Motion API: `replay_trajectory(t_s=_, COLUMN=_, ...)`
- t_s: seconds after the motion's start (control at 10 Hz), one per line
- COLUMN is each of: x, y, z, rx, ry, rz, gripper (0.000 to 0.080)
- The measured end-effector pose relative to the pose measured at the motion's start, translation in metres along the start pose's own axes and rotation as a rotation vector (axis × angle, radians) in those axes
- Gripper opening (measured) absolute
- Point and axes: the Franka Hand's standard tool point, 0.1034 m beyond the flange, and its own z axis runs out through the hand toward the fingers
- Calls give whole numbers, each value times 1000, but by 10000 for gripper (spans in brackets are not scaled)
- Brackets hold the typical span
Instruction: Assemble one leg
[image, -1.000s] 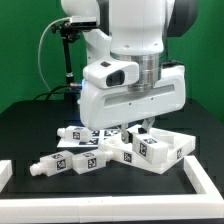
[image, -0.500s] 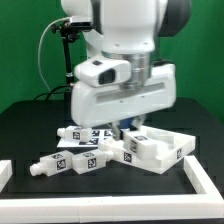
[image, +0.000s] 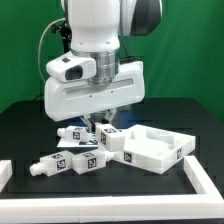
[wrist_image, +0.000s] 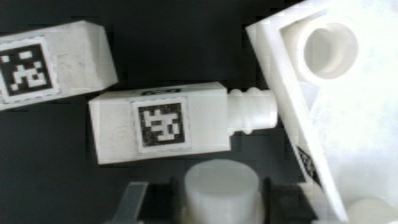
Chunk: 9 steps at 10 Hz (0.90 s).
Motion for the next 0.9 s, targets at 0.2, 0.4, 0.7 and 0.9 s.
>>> replay_trajectory(t_s=0.2, x=0, y=0, z=0, rx=0, ry=-1, rz=0, gripper=215)
replay_trajectory(t_s=0.4, x=-1, y=1, z=1, rx=1, ry=-1, rz=2, gripper=215)
replay_trajectory(t_s=0.7, x=-71, y=33, z=15, rx=-4, ry=8, rz=7, gripper=215)
replay_trajectory(t_s=0.9, x=-117, y=45, z=24, rx=1, ry=-3, rz=60, gripper=215)
